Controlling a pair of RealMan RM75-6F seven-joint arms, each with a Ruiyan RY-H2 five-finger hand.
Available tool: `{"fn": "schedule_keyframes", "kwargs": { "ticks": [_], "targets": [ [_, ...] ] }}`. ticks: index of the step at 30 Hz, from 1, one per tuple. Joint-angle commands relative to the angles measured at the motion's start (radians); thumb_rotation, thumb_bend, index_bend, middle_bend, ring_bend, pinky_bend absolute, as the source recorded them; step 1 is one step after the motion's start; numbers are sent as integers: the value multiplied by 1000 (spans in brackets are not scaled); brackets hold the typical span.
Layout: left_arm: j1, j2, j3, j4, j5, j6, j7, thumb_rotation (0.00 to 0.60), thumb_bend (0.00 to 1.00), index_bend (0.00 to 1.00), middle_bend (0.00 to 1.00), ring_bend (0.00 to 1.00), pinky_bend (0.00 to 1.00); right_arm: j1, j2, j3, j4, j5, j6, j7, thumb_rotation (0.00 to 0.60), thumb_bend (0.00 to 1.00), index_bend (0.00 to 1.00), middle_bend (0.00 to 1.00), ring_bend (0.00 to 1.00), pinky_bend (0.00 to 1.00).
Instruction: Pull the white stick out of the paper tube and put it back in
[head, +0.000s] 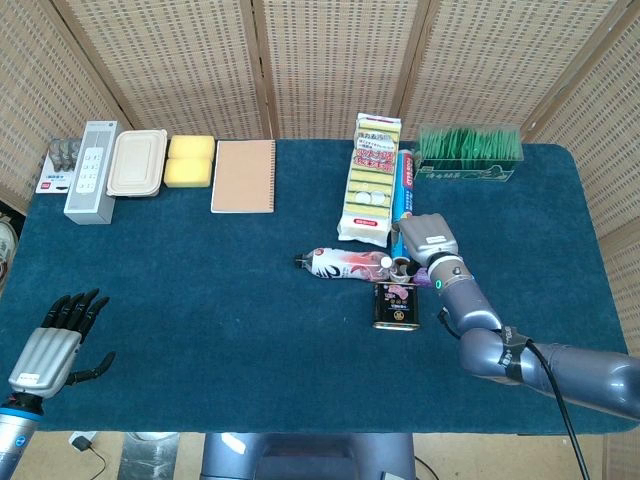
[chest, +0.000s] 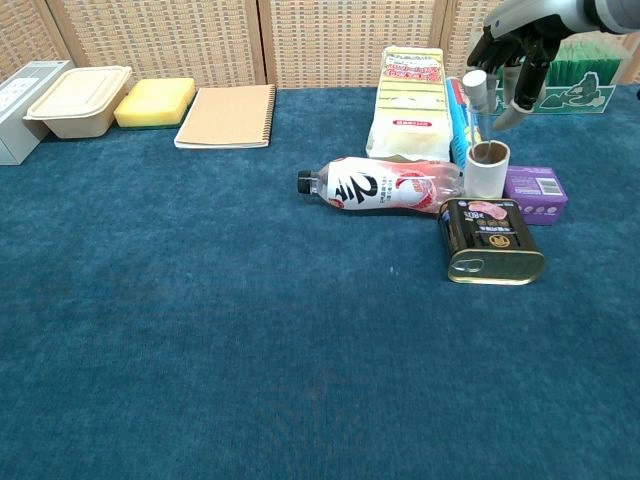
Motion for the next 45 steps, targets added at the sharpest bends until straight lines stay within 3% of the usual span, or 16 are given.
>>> {"fn": "schedule_keyframes", "kwargs": {
  "ticks": [1,13,22,26,33,38,45],
  "targets": [
    [0,0,0,0,1,0,0,343,315,8,0,0,35,2,14,-3,-5,-3,-11,11,600,295,281,318,330,396],
    [2,-3,4,-1,7,5,7,342,314,8,0,0,35,-19,47,7,1,-51,54,64,600,293,261,293,280,362],
    [2,-2,6,0,12,7,3,344,314,8,0,0,35,-79,130,9,-66,-144,83,111,600,293,260,282,263,352],
    [3,-2,8,-1,16,10,5,345,315,8,0,0,35,-144,181,5,-121,-258,113,161,600,293,261,274,251,338],
    [10,2,5,-1,24,31,-10,347,314,8,0,0,35,-373,262,-30,-202,-631,291,333,600,288,261,269,239,309],
    [17,8,0,0,29,56,-36,348,315,8,0,0,35,-583,231,-79,-155,-917,539,480,600,279,261,269,234,293],
    [26,15,-4,-1,39,84,-57,345,315,8,0,0,35,-753,182,-122,-64,-1104,708,653,600,271,261,269,233,289]
  ]
}}
